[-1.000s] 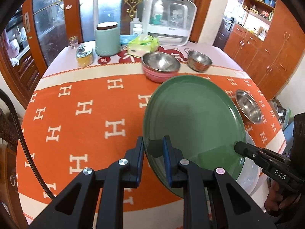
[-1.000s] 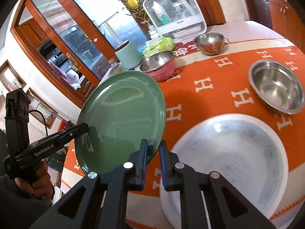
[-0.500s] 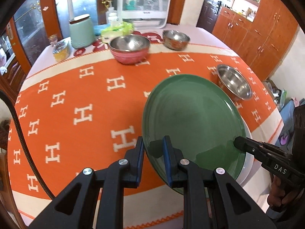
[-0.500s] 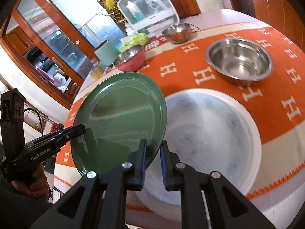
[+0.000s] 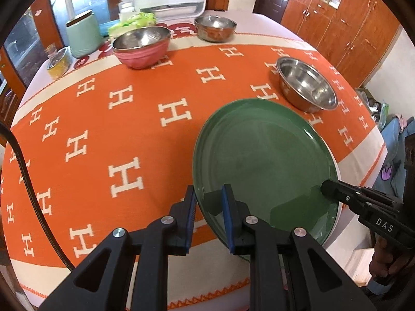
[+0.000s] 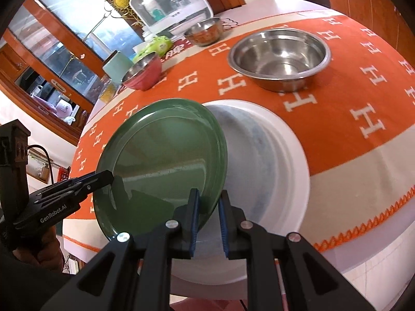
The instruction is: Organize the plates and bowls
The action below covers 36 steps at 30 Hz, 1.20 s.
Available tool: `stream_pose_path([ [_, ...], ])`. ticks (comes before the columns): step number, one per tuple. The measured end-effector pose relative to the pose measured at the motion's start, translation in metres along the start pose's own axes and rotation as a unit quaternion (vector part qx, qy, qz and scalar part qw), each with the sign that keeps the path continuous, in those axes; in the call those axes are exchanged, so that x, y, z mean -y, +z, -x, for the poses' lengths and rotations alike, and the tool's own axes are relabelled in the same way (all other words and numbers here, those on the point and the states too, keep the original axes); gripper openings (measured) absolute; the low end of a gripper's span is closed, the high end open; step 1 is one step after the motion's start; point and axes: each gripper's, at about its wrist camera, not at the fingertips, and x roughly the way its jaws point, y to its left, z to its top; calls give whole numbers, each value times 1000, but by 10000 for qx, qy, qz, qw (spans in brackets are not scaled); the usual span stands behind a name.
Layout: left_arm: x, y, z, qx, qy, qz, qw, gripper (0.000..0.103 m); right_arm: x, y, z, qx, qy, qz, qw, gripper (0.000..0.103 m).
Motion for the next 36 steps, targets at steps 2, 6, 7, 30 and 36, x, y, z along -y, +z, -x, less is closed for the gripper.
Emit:
stream_pose_path([
  [2, 6, 2, -7, -98, 11, -57, 9999, 18, 5, 0, 0, -32, -47, -36, 10000, 15],
  [6, 15, 3, -17, -235, 18, -117, 9997, 18, 14, -1, 1, -76, -124, -92, 9999, 16],
  [7, 17, 3, -19, -268, 17, -126, 9996, 18, 16, -1, 1, -81, -137, -104, 9998, 16],
  [30, 31, 5, -28, -497, 278, -198, 9982, 18, 19, 13, 5, -224, -197, 391, 9988, 17],
  [36, 35, 7, -31, -647, 245, -194, 9974, 21, 23, 22, 7, -318, -428, 590, 9968, 19],
])
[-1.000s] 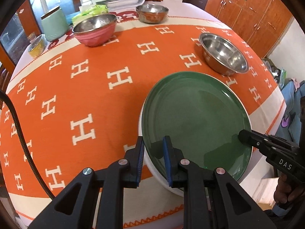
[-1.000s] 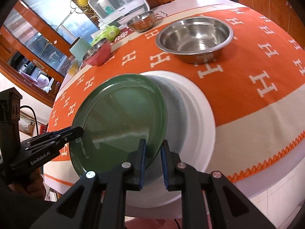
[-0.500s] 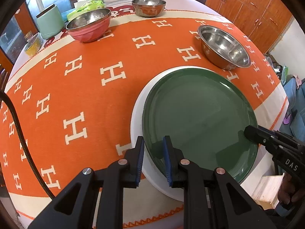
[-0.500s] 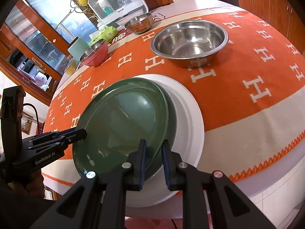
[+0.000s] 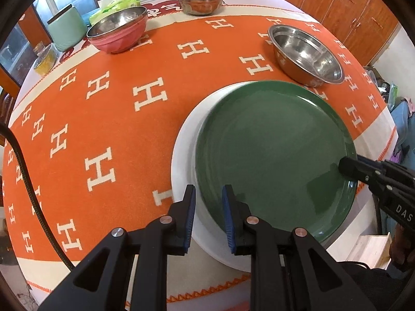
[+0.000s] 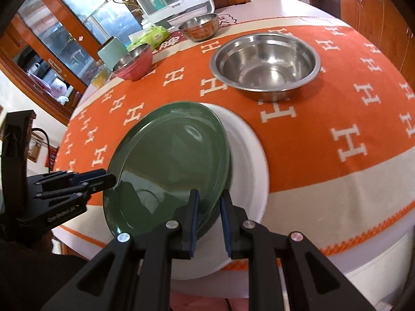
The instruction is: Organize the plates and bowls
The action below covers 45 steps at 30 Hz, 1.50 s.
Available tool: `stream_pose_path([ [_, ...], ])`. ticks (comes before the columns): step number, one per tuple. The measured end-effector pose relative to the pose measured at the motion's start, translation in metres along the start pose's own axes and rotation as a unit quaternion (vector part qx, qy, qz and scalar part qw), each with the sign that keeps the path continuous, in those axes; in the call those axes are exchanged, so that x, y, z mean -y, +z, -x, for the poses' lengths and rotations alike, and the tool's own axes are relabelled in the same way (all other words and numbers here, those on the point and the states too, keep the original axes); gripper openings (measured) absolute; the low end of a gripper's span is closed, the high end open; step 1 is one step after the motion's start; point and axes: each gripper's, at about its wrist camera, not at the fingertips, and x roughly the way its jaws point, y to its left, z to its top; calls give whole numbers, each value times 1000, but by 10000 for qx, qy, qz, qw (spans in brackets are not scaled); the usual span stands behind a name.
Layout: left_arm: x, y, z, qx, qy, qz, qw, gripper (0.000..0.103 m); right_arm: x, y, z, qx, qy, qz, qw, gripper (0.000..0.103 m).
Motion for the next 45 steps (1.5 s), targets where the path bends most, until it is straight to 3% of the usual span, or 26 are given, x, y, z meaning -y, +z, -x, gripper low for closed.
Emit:
stream_pose_path([
  [7, 8, 5, 4, -47, -124, -219, 9997, 28, 4, 2, 9, 53, 19, 24, 10000, 21],
  [11, 12, 9, 12, 33, -144, -406, 9991, 34, -2, 3, 20, 296, -23, 152, 9994, 34],
  [16, 18, 20, 26, 172, -257, -583, 9978, 41, -9, 6, 29, 493, -89, 261, 9984, 37],
  [27, 32, 60, 61, 669, -391, -726, 9943, 50, -7, 21, 57, 1017, -297, 410, 9935, 56],
  [30, 38, 70, 67, 773, -384, -721, 9937, 58, -3, 28, 62, 1108, -341, 459, 9922, 57],
  [45, 73, 113, 65, 972, -363, -423, 9937, 65, 31, 65, 67, 1293, -499, 896, 9863, 58],
])
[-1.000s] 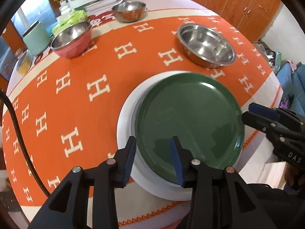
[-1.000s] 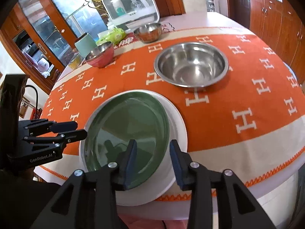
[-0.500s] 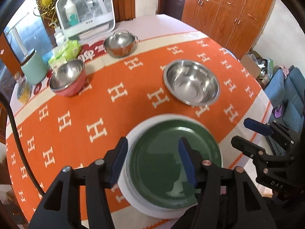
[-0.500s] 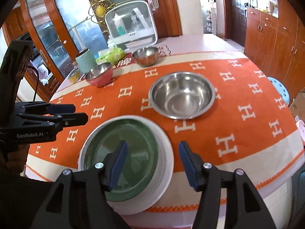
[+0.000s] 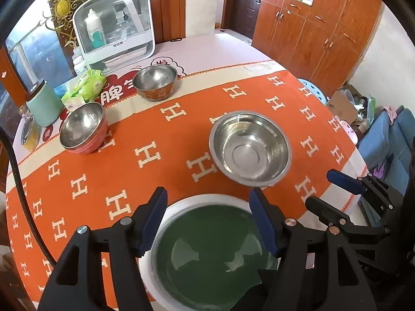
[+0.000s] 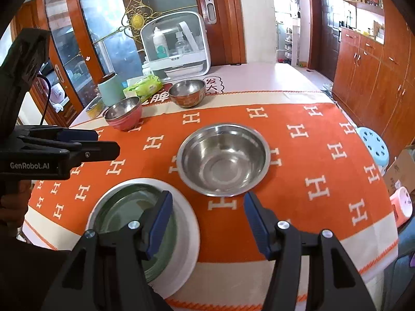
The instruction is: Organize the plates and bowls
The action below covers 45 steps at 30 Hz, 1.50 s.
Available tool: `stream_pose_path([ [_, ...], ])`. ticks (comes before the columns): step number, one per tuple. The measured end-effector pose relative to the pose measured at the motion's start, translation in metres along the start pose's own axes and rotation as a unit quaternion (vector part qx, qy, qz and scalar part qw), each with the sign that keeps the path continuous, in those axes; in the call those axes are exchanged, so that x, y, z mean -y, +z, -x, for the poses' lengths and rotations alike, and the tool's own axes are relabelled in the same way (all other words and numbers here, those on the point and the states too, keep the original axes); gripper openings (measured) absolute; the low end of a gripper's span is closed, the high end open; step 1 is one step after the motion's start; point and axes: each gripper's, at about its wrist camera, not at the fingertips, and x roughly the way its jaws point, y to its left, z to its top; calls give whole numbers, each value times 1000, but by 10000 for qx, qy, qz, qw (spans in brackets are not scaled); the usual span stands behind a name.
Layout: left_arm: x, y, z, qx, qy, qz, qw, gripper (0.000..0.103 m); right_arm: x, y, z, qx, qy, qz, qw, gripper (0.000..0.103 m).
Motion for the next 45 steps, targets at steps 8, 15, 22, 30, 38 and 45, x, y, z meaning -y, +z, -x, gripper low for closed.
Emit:
stream_pose_path([
  [8, 16, 14, -30, -95, 44, 207, 9997, 65, 24, 7, -15, -28, -44, 254, 9997, 58],
  [15, 24, 21, -70, -312, 63, 501, 9982, 65, 45, 10, -29, -3, -9, 422, 9991, 58],
  [22, 24, 22, -111, -652, 150, 916, 9935, 65, 66, 15, -51, -24, 197, 575, 9981, 58],
  [30, 20, 21, -143, -1041, 152, 1372, 9849, 65, 76, 20, -86, -287, 553, 699, 9956, 58],
  [38, 18, 20, -152, -982, 164, 1692, 9805, 54, 75, 22, -107, -365, 865, 930, 9912, 58],
  [45, 21, 24, -161, -1072, 189, 1758, 9784, 34, 77, 21, -113, -358, 949, 922, 9906, 50],
])
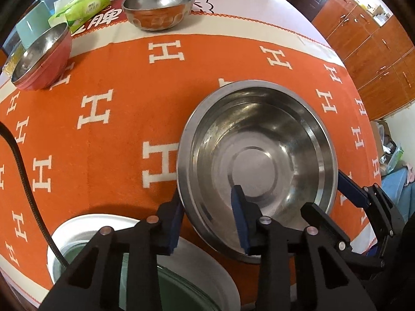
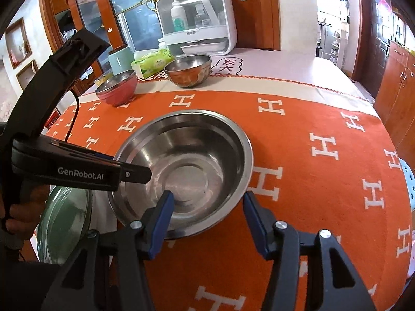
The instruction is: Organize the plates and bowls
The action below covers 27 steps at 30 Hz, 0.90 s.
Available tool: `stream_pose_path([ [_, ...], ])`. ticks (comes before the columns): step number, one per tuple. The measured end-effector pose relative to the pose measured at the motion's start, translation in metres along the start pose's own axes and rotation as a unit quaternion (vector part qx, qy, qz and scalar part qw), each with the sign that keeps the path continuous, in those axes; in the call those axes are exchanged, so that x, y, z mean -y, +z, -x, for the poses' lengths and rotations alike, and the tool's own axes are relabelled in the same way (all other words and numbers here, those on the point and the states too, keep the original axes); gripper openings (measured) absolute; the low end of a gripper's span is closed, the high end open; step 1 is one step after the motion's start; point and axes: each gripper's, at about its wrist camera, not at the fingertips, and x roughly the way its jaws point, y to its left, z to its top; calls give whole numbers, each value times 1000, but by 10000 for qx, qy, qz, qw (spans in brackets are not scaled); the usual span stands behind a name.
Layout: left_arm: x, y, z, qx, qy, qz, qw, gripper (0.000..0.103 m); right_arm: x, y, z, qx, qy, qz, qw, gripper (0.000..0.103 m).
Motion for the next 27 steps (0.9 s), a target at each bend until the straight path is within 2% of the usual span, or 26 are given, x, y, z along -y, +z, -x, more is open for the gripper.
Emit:
stream_pose_path([
  [6, 5, -1, -3, 44, 150, -114, 9998, 29, 5, 1, -3, -54, -63, -51, 10000, 36],
  [11, 2, -2, -3, 34, 179, -135, 9997, 18, 10, 1, -1, -76, -80, -152, 9998, 31],
  [21, 10, -9, 9, 63, 38, -377, 9993, 18, 6, -2, 16, -25, -375, -191, 9991, 31],
  [27, 21, -18, 23, 145, -200, -739, 9970, 18, 3, -11, 33, 42, -656, -416, 9970, 31],
])
